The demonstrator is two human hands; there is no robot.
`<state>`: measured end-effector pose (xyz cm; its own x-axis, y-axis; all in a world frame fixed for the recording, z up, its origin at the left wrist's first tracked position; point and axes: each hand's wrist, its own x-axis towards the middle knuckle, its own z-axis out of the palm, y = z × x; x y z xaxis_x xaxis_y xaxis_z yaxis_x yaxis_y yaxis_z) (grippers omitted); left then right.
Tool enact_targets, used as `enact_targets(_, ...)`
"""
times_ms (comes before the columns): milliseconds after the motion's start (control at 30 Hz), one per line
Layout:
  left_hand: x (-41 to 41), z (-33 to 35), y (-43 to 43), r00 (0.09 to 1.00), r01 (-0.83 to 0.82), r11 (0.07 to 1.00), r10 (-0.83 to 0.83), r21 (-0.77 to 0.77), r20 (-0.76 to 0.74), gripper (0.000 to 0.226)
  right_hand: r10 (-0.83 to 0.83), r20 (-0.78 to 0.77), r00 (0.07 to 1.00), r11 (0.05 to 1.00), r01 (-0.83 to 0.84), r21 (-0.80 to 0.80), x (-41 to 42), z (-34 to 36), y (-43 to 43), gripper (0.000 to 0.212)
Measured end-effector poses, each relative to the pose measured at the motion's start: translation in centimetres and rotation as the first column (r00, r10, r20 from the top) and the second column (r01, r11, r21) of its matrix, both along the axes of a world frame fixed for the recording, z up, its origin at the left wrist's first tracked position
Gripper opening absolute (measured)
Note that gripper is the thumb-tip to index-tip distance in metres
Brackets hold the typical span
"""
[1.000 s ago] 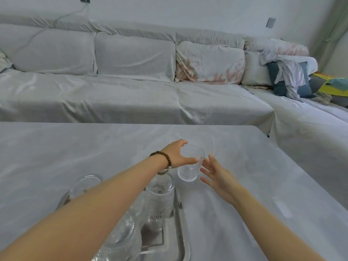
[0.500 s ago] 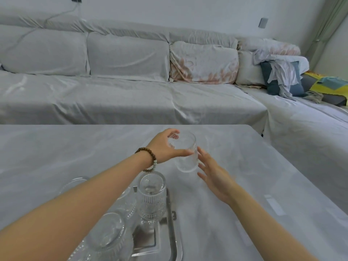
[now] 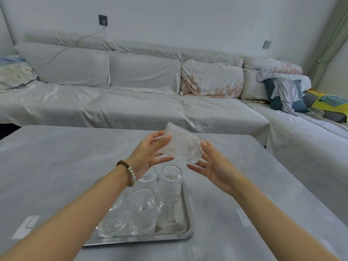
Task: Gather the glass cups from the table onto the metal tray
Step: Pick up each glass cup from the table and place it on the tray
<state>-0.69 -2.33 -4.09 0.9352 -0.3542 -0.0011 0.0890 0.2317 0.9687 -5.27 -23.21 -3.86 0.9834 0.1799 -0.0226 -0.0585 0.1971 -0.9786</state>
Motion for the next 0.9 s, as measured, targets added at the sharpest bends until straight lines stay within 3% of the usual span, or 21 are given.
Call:
enact_targets(100, -1.9, -0.6, 1.3, 1.0, 0.003, 1.0, -0.003, -0.013, 0.021, 0.074, -0.031, 0.038, 0.999, 0.997, 0.034, -0.07, -1.3, 0.6, 1.0, 0.055)
enact_targets(200, -3.7, -1.1, 2.5, 0.989, -0.024, 0.977, -0.007, 0.214, 0.146, 0.074, -0.099, 0.064, 0.993, 0.987, 0.106, -0.124, -2.5, 1.0, 1.1, 0.061)
enact_targets(300, -4.9, -1.9, 3.5, 0.966, -0.108, 0.9, -0.006, 0.422, 0.26, 0.07, -0.153, 0.12, 0.981, 0.947, 0.181, -0.266, -3.5, 1.5, 0.6, 0.051)
enact_targets(433, -5.6, -4.3, 5.0, 0.887, -0.277, 0.638, -0.117, 0.718, 0.446, 0.055, -0.146, 0.183, 0.972, 0.834, 0.221, -0.506, -4.5, 1.0, 0.0, 0.044)
enact_targets(500, -5.7, -5.5, 5.3, 0.869, -0.311, 0.488, -0.202, 0.816, 0.452, 0.052, -0.135, 0.201, 0.97, 0.793, 0.227, -0.565, -4.8, 0.5, 0.0, 0.048)
enact_targets(700, -6.0, -7.7, 5.7, 0.875, -0.318, 0.234, -0.301, 0.919, 0.38, 0.058, -0.021, 0.188, 0.982, 0.672, 0.154, -0.724, -5.2, -0.6, 0.7, 0.058)
enact_targets(900, -6.2, -8.1, 5.7, 0.851, -0.361, 0.183, -0.336, 0.914, 0.403, 0.058, 0.081, 0.154, 0.985, 0.55, 0.085, -0.831, -4.7, -2.6, 2.3, 0.065)
